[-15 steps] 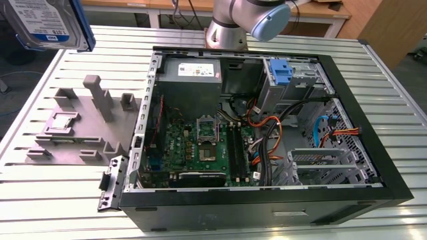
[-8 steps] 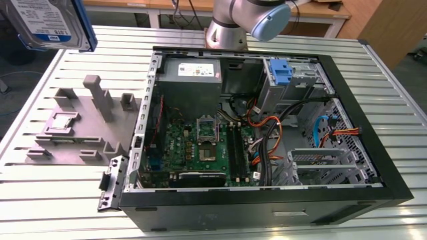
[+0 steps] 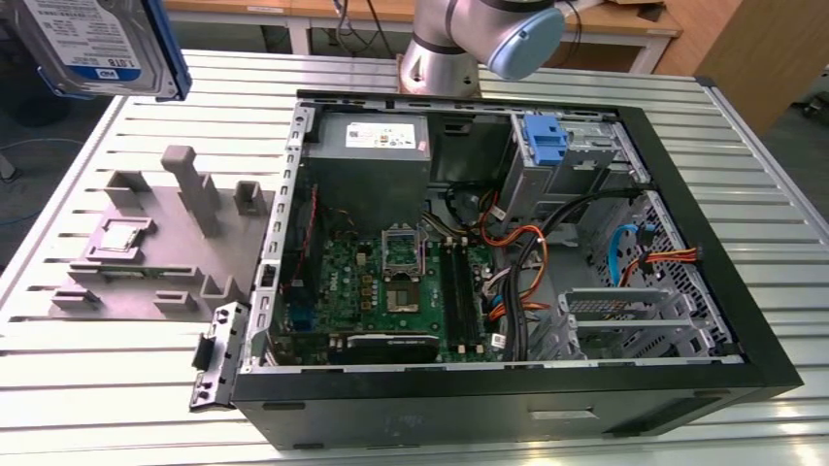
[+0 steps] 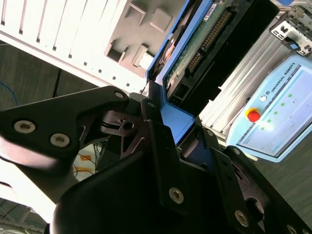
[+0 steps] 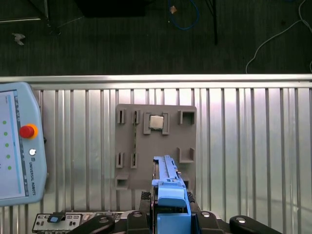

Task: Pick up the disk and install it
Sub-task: 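Pick up the disk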

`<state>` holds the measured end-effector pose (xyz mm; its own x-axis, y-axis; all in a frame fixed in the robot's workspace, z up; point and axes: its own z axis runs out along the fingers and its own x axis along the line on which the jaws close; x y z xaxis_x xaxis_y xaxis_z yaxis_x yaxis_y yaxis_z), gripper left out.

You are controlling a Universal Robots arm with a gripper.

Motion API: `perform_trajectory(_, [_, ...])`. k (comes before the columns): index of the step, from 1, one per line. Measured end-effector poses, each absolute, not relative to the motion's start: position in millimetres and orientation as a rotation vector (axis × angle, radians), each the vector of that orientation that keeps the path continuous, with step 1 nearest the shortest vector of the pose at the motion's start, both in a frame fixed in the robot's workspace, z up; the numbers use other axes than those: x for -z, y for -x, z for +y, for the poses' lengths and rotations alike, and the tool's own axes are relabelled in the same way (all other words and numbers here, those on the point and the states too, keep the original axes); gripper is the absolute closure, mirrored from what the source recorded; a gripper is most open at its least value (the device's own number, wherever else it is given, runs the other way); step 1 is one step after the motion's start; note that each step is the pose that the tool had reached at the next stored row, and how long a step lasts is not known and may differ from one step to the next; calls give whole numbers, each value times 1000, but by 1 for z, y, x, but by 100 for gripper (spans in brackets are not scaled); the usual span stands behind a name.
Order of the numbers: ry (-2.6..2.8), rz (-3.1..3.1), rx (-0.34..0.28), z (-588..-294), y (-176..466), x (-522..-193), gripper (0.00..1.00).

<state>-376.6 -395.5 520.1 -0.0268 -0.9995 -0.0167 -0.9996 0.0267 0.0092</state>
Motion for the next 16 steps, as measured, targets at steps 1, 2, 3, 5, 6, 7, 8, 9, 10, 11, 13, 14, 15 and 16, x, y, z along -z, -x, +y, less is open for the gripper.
perform_trajectory(1, [2188, 2247, -29, -396, 376, -520, 64])
perform_trajectory(2, [2187, 2247, -29, -396, 376, -520, 64])
perform_trajectory(3, [2187, 2247, -29, -396, 376, -520, 64])
perform_trajectory(5, [2187, 2247, -29, -396, 375, -520, 64])
perform_trajectory(6, [2187, 2247, -29, -396, 375, -520, 64])
perform_trajectory(7, [2187, 2247, -29, -396, 375, -520, 64])
perform_trajectory(8, [2187, 2247, -29, -396, 374, -520, 64])
perform_trajectory(9, [2188, 2247, -29, -396, 374, -520, 64])
perform_trajectory(10, [2188, 2247, -29, -396, 374, -520, 64])
perform_trajectory(11, [2187, 2247, -29, -396, 373, -520, 64])
perform_trajectory(13, [2187, 2247, -29, -396, 373, -520, 64])
perform_trajectory(14, [2188, 2247, -29, -396, 373, -520, 64])
perform_trajectory(15, [2187, 2247, -29, -396, 373, -520, 64])
perform_trajectory(16, [2187, 2247, -29, -396, 372, -520, 64])
